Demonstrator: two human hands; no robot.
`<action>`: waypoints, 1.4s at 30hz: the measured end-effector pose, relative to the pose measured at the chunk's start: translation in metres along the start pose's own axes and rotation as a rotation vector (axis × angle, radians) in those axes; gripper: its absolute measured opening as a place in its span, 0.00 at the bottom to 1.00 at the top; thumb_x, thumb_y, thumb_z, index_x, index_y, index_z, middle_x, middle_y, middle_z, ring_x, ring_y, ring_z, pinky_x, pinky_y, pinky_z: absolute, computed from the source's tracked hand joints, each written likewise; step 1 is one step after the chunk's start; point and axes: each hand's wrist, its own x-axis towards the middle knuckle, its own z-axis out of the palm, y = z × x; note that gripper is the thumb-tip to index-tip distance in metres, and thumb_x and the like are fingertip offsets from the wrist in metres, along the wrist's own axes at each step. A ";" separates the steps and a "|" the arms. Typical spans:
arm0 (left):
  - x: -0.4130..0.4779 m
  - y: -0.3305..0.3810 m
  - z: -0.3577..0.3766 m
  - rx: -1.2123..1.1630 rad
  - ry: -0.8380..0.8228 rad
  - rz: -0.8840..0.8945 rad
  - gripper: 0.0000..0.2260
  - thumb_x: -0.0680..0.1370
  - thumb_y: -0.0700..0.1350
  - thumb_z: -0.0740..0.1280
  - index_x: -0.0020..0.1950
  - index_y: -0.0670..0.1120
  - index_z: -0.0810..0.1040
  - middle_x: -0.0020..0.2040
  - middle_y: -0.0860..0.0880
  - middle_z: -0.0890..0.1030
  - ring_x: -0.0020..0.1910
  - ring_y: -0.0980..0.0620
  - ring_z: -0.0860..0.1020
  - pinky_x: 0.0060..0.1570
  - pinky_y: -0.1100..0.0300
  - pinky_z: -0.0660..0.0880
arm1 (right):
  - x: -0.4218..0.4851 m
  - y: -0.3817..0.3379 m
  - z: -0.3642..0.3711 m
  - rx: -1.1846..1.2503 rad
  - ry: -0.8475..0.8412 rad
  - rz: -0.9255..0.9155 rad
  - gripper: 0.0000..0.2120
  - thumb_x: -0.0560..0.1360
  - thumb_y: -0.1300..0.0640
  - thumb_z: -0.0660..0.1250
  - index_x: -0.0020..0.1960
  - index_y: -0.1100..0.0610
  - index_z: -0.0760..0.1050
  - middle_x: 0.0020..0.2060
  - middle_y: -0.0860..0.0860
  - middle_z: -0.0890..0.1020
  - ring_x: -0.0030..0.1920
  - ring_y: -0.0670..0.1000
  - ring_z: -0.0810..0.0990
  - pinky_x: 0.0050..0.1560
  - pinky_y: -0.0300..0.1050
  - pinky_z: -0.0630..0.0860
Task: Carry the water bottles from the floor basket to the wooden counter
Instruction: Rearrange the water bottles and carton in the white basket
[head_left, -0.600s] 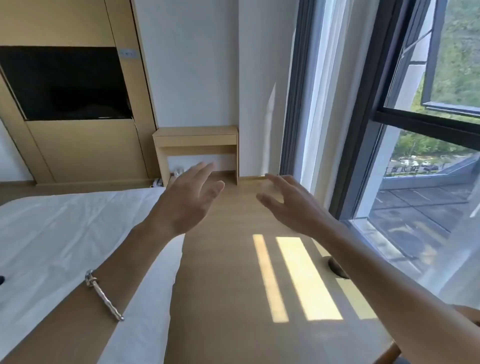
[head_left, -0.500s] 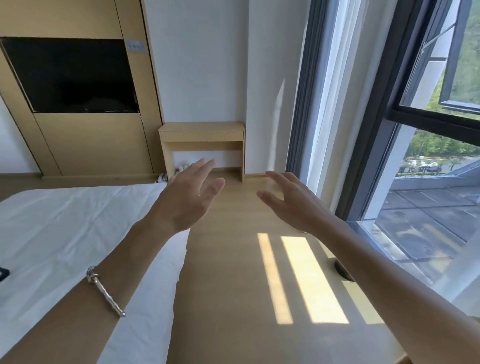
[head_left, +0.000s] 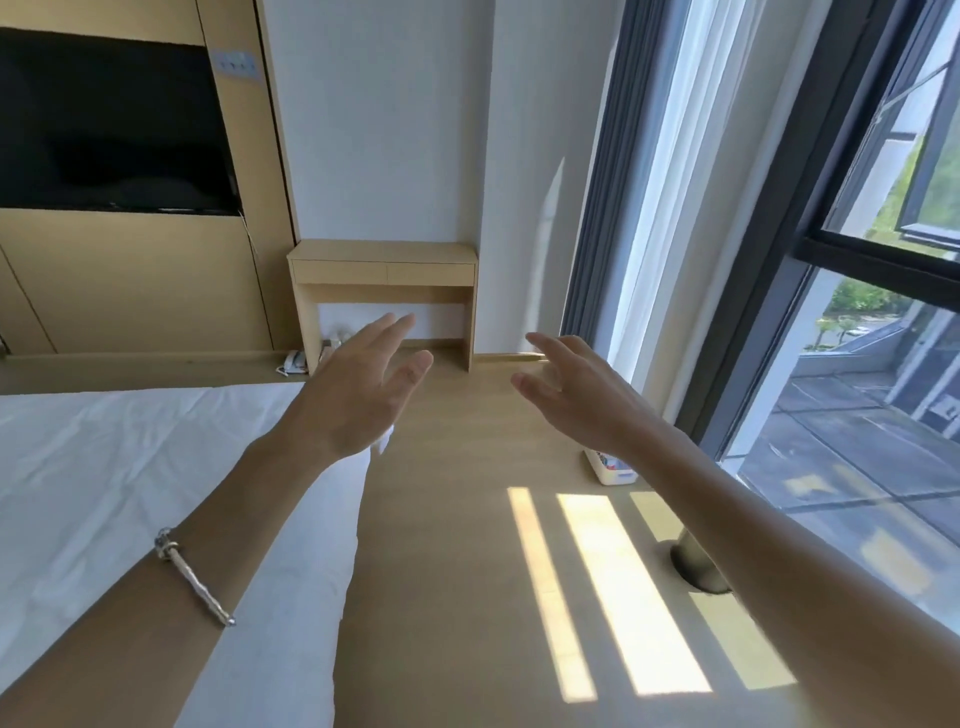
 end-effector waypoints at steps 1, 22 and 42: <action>0.006 -0.005 0.002 -0.010 -0.009 -0.001 0.31 0.77 0.64 0.49 0.77 0.54 0.56 0.78 0.53 0.56 0.77 0.53 0.56 0.74 0.46 0.56 | 0.009 0.001 0.002 -0.005 0.000 0.003 0.28 0.78 0.39 0.56 0.75 0.46 0.57 0.71 0.46 0.65 0.65 0.51 0.72 0.62 0.51 0.72; 0.283 -0.062 0.084 0.073 -0.058 -0.022 0.25 0.81 0.60 0.52 0.77 0.57 0.55 0.78 0.55 0.54 0.76 0.53 0.58 0.73 0.48 0.58 | 0.277 0.133 0.049 0.089 0.009 0.001 0.29 0.79 0.41 0.56 0.77 0.48 0.56 0.73 0.47 0.64 0.68 0.50 0.68 0.61 0.47 0.68; 0.547 -0.143 0.191 -0.017 -0.102 -0.045 0.26 0.80 0.61 0.51 0.77 0.58 0.54 0.78 0.58 0.53 0.77 0.57 0.53 0.74 0.52 0.56 | 0.528 0.259 0.106 0.084 -0.036 0.044 0.27 0.79 0.42 0.57 0.76 0.49 0.58 0.73 0.50 0.64 0.68 0.52 0.70 0.65 0.51 0.69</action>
